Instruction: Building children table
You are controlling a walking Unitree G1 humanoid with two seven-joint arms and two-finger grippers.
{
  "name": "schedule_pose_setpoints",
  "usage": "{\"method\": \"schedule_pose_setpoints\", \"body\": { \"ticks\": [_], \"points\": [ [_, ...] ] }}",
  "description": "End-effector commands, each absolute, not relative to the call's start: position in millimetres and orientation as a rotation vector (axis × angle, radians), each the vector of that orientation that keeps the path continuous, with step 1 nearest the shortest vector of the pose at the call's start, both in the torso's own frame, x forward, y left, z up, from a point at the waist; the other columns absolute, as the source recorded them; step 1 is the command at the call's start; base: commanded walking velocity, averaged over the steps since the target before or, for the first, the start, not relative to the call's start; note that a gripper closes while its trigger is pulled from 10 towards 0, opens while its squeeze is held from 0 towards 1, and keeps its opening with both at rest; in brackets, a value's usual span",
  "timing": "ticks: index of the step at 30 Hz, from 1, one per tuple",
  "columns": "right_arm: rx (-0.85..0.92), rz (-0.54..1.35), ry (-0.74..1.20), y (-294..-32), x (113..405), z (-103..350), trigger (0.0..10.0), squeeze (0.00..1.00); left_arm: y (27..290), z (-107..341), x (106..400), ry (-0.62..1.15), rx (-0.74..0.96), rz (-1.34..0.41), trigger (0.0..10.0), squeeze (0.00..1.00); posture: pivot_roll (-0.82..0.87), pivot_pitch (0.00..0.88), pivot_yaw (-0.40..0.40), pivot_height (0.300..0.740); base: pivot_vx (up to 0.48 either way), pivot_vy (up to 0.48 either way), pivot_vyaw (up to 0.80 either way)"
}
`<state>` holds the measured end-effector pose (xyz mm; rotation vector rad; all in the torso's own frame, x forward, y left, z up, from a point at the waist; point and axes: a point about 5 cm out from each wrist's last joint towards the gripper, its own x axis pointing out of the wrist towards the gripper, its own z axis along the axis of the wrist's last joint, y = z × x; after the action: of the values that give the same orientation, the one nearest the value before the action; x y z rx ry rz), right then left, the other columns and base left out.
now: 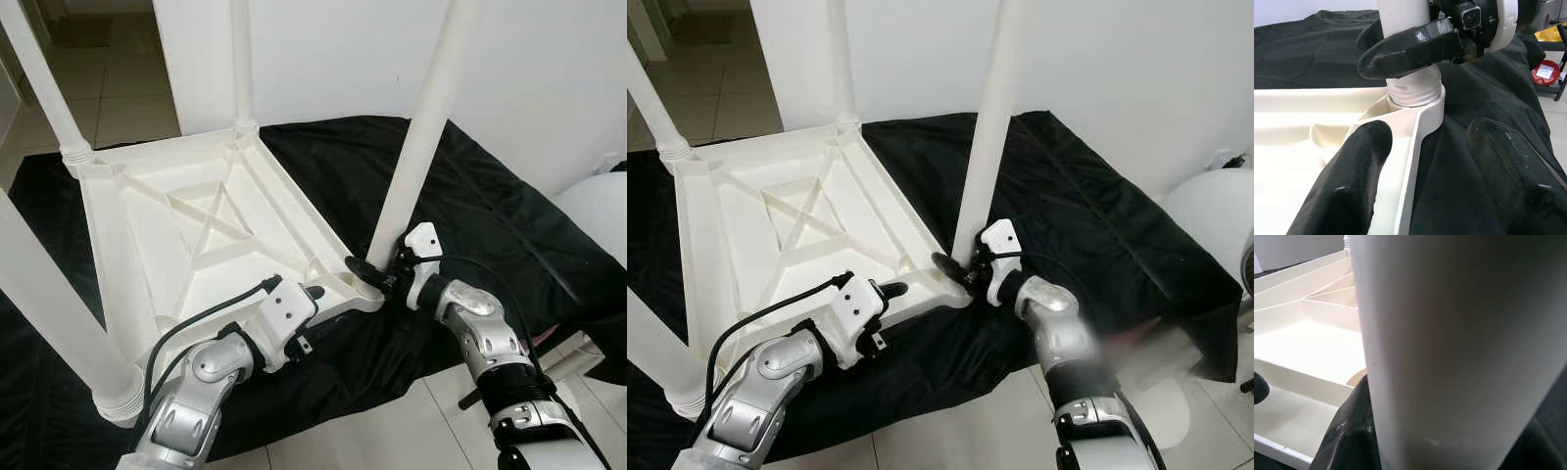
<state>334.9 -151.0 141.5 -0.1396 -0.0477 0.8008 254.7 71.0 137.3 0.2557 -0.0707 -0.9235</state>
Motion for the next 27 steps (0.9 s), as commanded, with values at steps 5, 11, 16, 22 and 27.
{"method": "schedule_pose_setpoints", "body": {
  "ticks": [5, 11, 16, 22, 27],
  "points": [
    [-0.112, 0.743, -0.007, -158, 331, 131, 10.0, 0.0, 74, 138, 255, -0.073, 0.254, -0.853, 10.0, 0.0, 0.01, 0.037, -0.058, 0.74, 0.0, 0.0, 0.0],
    [-0.064, 0.572, -0.02, -150, 321, 130, 10.0, 0.0, 74, 137, 254, -0.07, 0.25, -0.855, 10.0, 0.0, 0.01, 0.038, -0.058, 0.74, 0.0, 0.0, 0.0],
    [-0.013, 0.314, 0.023, -159, 319, 129, 10.0, 0.0, 73, 137, 255, -0.07, 0.25, -0.863, 10.0, 0.0, 0.0, 0.041, -0.049, 0.74, 0.0, 0.0, 0.0],
    [-0.033, 0.272, 0.029, -160, 317, 128, 10.0, 0.0, 73, 137, 255, -0.069, 0.25, -0.865, 10.0, 0.0, 0.0, 0.041, -0.048, 0.74, 0.0, 0.0, 0.0],
    [0.012, 0.127, 0.081, -145, 306, 121, 10.0, 0.0, 72, 137, 255, -0.068, 0.249, -0.874, 10.0, 0.0, -0.01, 0.04, -0.038, 0.74, 0.0, 0.0, 0.0]
  ]
}}
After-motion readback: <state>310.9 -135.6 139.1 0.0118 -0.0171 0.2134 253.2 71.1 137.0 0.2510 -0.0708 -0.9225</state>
